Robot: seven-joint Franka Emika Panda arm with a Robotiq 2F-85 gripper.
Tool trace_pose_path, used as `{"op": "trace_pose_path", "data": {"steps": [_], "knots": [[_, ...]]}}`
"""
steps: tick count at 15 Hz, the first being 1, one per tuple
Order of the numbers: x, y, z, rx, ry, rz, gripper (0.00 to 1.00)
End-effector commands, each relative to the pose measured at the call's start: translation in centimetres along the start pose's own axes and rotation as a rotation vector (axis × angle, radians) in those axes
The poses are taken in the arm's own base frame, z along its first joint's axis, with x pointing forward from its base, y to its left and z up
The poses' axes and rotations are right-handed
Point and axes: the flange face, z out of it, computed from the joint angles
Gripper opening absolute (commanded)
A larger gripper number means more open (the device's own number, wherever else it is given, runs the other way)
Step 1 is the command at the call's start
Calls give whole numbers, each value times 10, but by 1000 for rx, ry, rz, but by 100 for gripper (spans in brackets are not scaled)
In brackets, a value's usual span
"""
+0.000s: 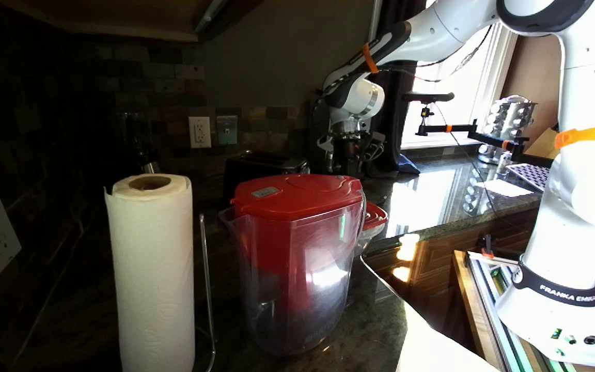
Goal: Remove the red lid from the clear bowl.
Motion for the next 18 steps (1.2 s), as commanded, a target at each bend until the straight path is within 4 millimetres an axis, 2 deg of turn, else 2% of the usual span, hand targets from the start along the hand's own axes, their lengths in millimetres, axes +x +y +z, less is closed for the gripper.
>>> {"op": "trace_pose_path", "data": {"steps": [1,8,18], "knots": [[3,5,-5,15,38,18,4],[3,-1,-12,52,63,31,3],[10,-12,-16,236,105,65,2]]}}
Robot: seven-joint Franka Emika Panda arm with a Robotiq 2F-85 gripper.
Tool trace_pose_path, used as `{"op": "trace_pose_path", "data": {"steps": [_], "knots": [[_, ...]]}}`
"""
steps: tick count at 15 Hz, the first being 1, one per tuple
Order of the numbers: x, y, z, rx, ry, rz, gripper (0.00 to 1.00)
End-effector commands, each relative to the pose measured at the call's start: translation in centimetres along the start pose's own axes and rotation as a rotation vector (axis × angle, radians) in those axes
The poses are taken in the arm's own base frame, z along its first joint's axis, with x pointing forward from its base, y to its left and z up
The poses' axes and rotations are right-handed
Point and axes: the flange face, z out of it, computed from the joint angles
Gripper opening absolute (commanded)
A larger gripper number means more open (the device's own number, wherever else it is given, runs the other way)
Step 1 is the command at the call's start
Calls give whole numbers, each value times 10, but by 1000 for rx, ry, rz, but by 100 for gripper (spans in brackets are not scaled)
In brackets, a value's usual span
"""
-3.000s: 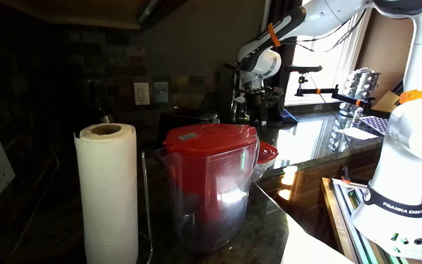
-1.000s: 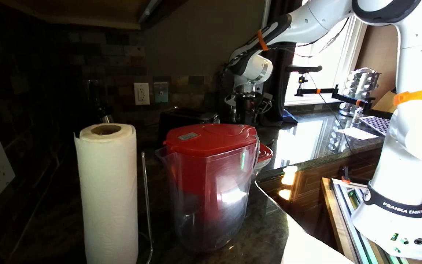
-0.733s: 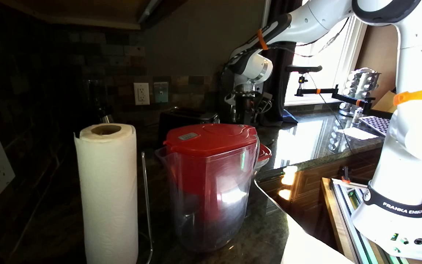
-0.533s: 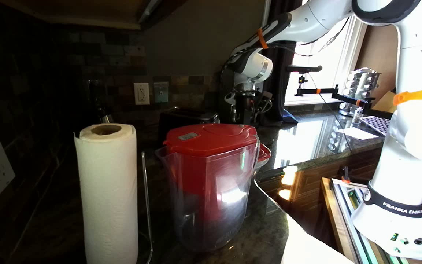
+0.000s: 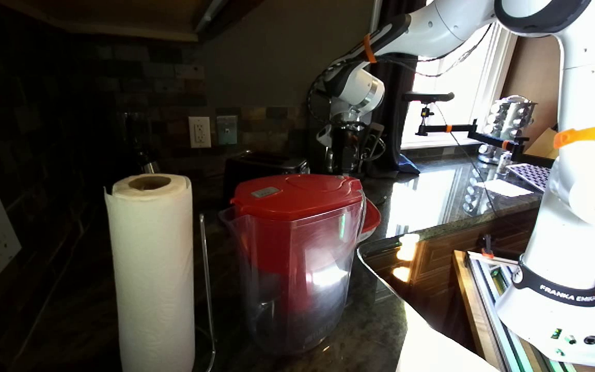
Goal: Remove the red lid from the clear bowl.
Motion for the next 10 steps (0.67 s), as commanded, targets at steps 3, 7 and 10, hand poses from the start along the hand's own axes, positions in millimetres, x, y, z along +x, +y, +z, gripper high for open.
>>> {"op": "trace_pose_path", "data": {"steps": [3,7,10], "knots": [[8,6,1,98,52,53,2],[10,9,1,147,74,82,2],[9,9,1,210,85,101,2]]}}
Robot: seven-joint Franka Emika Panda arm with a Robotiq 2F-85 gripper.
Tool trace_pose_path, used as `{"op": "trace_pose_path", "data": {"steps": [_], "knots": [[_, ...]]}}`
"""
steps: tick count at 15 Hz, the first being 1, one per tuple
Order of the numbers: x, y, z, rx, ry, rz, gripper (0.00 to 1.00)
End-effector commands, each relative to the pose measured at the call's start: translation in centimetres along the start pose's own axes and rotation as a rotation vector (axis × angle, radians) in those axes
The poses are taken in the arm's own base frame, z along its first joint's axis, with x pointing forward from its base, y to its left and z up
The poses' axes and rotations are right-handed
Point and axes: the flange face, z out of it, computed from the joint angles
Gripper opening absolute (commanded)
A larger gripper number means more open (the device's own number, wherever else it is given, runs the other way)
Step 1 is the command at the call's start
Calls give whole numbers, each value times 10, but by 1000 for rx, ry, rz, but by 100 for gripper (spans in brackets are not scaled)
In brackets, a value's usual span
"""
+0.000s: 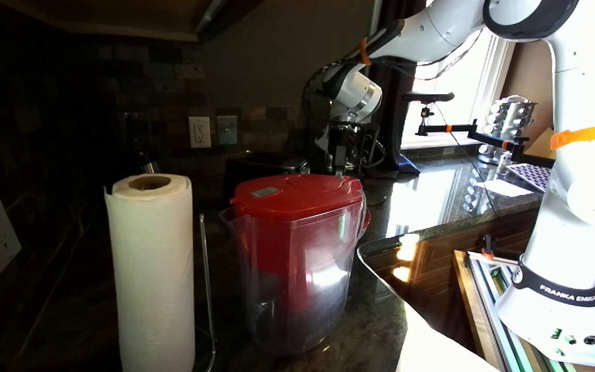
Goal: Remove the red lid from the clear bowl.
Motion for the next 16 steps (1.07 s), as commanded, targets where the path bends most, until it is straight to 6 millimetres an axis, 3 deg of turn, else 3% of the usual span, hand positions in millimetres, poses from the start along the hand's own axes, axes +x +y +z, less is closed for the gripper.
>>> {"op": "trace_pose_path", "data": {"steps": [1,16], "knots": [[2,4,-5,91,24,44,2],[1,18,-5,276,36,228,2]]}}
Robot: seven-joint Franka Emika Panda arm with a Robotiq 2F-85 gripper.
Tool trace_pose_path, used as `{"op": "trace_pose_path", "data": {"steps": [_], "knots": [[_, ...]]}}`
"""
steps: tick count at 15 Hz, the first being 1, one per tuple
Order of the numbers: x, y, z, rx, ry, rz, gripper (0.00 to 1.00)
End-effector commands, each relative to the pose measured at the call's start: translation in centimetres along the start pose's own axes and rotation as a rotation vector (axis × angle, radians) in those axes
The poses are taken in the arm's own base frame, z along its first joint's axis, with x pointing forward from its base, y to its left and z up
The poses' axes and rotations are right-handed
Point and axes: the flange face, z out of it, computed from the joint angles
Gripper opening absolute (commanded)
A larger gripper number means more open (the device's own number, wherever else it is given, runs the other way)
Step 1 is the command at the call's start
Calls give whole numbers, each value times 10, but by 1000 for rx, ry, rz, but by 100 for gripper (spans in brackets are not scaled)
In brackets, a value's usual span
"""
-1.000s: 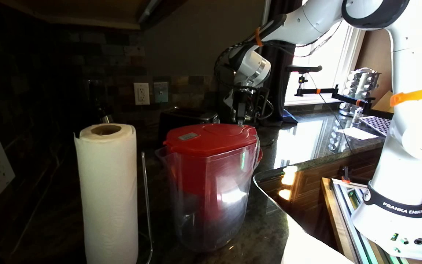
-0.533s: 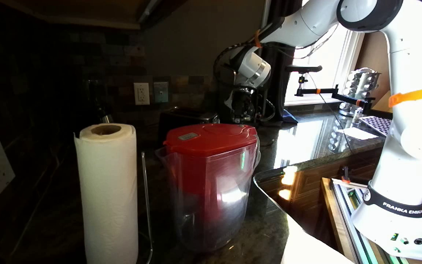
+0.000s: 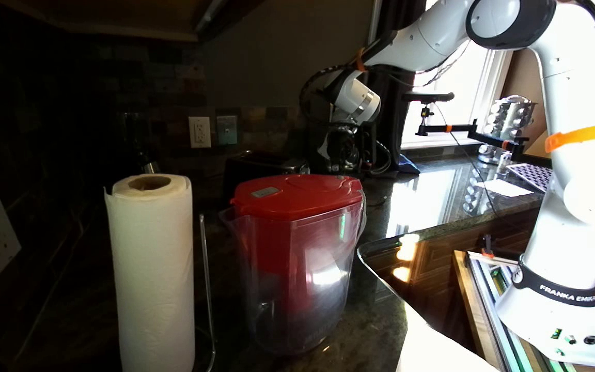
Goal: Remove the red lid from the clear bowl.
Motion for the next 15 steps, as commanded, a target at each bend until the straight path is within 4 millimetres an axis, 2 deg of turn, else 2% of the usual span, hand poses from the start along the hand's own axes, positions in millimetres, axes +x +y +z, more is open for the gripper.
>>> {"op": "trace_pose_path", "data": {"steps": [1,15], "knots": [[1,4,-11,75,5,39,2],[1,-1,-21,242,-45,48,2]]}}
